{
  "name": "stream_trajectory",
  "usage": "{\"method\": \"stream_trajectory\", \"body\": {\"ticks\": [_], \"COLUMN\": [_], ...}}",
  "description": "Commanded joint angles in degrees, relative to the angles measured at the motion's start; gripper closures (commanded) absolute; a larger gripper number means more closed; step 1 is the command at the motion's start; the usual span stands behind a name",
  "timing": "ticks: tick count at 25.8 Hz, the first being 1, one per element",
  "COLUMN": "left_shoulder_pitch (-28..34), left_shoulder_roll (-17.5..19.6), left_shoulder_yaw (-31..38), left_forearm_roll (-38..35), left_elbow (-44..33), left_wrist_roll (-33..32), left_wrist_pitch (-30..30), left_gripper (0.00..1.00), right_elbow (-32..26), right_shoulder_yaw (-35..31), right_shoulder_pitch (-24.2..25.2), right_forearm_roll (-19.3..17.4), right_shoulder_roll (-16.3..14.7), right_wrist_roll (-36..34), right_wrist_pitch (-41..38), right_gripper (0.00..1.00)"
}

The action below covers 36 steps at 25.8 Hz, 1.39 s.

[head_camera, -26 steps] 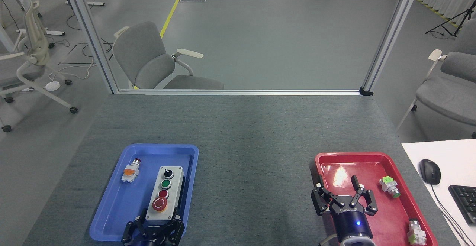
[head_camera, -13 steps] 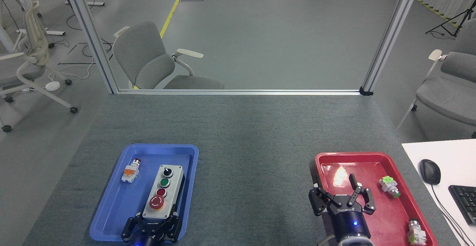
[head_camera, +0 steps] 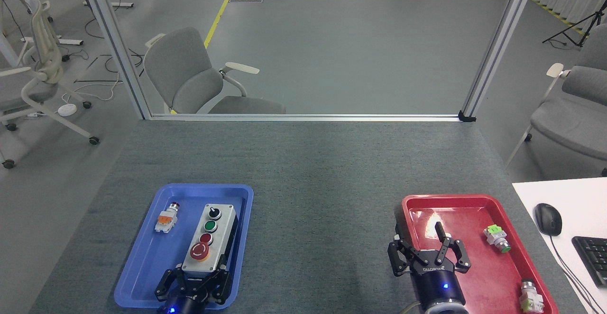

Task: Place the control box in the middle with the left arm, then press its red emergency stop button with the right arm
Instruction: 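Drag the control box with the left gripper out of the blue tray, then hold the control box in place with the left gripper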

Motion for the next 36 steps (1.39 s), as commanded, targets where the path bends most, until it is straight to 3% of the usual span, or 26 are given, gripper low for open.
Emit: {"method": "stream_trajectory", "body": {"ticks": [1,9,18,21,27,31,36], "left_shoulder_pitch": [0.6,2.9,-1.2,-4.9,-11.1,-14.8,-15.2], "left_shoulder_roll": [2.0,2.4,1.5,-1.1,-7.4,-8.5,-9.1], "left_shoulder_yaw": [0.1,-1.1,-20.7,-25.7,-26.8,-26.8,-27.0], "left_forearm_roll": [0.3,-0.6,-1.9,-4.8,-7.7,-7.7,-7.6], "left_elbow": [-3.6,-14.5,-13.9,-10.2,4.3,10.4,12.7], "left_wrist_roll": [0.3,-3.5,-8.4,-8.7,-8.0,-7.6,-7.8], "left_wrist_pitch": [-0.3,-1.5,-0.9,1.1,1.3,1.5,1.7], "left_gripper": [1.00,1.00,1.00,1.00,1.00,1.00,1.00], "right_elbow": [0.0,0.2,0.2,0.2,0.2,0.2,0.2], "right_shoulder_yaw": [0.0,-0.2,-0.7,-0.8,-0.8,-0.8,-0.8], "right_shoulder_pitch": [-0.1,-0.4,-0.3,-0.3,-0.1,0.1,0.2], "right_forearm_roll": [0.2,0.4,0.4,0.4,0.4,0.4,0.4], "right_shoulder_roll": [0.6,0.7,0.3,0.0,-0.1,-0.1,-0.1], "right_wrist_roll": [0.2,0.2,0.1,0.1,0.1,0.1,0.1], "right_wrist_pitch": [-0.1,-0.3,-0.3,-0.4,-0.6,-0.6,-0.6], "right_gripper": [0.08,0.07,0.06,0.06,0.06,0.06,0.06]}}
